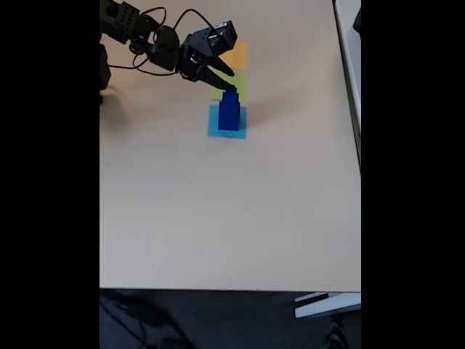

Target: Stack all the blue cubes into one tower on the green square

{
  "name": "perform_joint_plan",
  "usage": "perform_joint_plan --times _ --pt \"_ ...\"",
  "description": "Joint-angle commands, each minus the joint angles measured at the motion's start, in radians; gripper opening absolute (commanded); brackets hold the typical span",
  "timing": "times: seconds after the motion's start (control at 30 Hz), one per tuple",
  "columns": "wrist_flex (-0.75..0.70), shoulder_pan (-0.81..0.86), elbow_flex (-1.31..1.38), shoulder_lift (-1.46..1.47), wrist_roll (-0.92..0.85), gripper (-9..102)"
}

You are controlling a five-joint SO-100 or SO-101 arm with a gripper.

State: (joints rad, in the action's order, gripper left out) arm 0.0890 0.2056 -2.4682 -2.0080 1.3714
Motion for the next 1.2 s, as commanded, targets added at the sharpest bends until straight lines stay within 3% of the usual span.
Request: perform_joint_plan --times 0.0,1.17 --pt "0.049 0.003 0.005 0.009 0.003 19" --pt "0.117 0.023 -0.02 0.066 0.003 18"
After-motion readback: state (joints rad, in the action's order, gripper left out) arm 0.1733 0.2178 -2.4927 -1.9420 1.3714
